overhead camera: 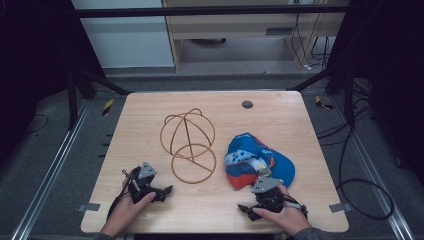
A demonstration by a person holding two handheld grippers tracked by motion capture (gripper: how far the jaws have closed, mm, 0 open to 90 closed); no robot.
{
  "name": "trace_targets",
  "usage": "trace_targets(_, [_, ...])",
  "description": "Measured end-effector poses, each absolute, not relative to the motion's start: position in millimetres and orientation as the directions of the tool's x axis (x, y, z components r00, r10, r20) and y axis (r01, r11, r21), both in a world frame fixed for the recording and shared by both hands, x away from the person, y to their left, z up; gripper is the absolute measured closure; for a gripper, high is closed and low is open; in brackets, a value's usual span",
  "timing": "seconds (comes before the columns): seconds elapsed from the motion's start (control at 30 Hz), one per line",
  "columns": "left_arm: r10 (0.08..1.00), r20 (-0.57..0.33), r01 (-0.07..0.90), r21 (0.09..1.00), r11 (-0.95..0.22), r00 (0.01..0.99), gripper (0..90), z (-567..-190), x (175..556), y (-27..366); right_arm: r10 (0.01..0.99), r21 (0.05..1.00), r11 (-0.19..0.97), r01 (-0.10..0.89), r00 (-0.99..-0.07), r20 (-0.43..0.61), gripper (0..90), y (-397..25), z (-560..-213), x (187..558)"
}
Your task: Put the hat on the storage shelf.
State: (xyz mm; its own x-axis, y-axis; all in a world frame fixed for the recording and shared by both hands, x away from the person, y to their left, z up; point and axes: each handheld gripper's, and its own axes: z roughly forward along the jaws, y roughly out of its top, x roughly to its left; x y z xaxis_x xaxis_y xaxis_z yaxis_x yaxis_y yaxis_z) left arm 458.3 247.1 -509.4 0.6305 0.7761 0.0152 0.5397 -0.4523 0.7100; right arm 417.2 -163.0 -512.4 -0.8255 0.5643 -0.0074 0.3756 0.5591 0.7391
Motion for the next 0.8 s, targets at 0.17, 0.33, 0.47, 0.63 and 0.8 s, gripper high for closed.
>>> trace_targets(0.17, [0.775,0.017,0.539,0.71,-0.454,0.631,0.0,-509,458,247,0.564,0.737,0.56,0.379,-0.826,-0.004,10.5,-163,-512,417])
trace_targets(0.33, [0.776,0.018,0.54,0.709,-0.455,0.63,0.0,-509,458,247,0.564,0.736,0.561,0.379,-0.826,-0.004,10.5,-163,-512,418])
trace_targets(0.47, [0.776,0.017,0.539,0.71,-0.453,0.63,0.0,-509,458,247,0.578,0.721,0.567,0.398,-0.816,-0.005,10.3,-166,-508,419])
trace_targets(0.63, [0.777,0.021,0.539,0.709,-0.455,0.629,0.0,-509,458,247,0.605,0.776,0.488,0.4,-0.796,0.03,11.1,-175,-498,418])
trace_targets(0.8, [0.777,0.02,0.539,0.71,-0.454,0.629,0.0,-509,458,247,0.608,0.775,0.516,0.366,-0.793,-0.03,10.3,-175,-476,415])
